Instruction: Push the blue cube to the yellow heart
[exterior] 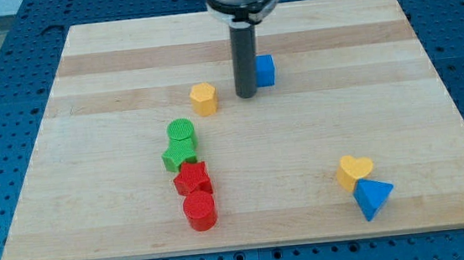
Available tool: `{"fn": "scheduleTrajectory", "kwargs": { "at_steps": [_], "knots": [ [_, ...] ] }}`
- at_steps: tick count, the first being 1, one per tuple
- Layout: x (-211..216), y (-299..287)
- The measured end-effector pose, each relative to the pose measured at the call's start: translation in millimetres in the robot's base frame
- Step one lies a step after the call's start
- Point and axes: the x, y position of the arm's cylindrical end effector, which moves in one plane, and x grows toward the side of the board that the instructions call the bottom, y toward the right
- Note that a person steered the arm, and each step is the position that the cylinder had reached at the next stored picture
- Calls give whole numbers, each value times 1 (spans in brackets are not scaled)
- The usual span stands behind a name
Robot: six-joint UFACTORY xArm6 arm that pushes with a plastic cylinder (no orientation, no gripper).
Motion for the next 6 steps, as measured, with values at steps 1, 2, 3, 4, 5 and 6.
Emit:
{"fn": "scheduleTrajectory", "kwargs": {
  "at_steps": [1,2,3,4,5,6],
  "knots": [
    [-27,-8],
    [-64,-8],
    [-74,7],
    [-55,32],
    [-21,58],
    [19,84]
  ]
}}
